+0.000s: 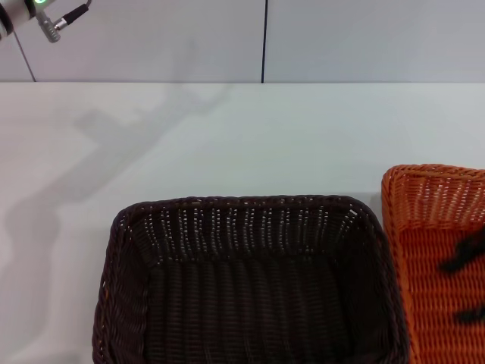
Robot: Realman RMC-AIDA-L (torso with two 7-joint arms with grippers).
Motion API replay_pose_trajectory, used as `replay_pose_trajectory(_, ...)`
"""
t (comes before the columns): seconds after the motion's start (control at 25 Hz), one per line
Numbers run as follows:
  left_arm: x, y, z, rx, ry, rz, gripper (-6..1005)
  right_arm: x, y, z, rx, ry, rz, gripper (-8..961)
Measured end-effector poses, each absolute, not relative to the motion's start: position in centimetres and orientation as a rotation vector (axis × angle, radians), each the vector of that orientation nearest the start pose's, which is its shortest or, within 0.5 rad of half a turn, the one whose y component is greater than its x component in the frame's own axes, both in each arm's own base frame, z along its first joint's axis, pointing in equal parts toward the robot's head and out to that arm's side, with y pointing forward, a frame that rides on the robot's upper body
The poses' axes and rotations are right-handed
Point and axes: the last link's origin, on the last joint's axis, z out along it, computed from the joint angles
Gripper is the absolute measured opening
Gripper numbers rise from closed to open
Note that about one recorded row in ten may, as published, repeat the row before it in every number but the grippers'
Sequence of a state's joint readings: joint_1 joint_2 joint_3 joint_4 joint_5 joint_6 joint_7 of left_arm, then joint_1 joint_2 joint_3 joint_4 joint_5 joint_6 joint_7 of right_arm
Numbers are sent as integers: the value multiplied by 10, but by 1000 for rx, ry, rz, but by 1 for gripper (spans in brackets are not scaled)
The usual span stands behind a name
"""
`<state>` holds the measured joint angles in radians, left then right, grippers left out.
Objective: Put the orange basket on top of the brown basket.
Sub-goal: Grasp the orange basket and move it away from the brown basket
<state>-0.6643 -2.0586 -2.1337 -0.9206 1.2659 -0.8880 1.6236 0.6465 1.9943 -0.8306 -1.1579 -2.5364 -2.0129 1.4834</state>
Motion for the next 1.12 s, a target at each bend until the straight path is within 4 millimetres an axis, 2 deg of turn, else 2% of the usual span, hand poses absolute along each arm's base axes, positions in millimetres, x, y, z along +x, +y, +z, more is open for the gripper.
replay_pose_trajectory(0.2,-134,455,89,-2045,-480,-1100,829,238,364,130,-2902,175,-273,701)
replay_pose_trajectory(0.48,-138,453,85,-2053,-497,-1099,829,247,390,154,-2743,176,-225,699)
replay_pose_trajectory(0.72,-137,452,83,-2063,-503,-1108,829,258,403,144,-2709,171,-238,697)
replay_pose_trajectory(1.12,-135,452,82,-2064,-504,-1113,829,275,411,108,-2751,181,-275,695)
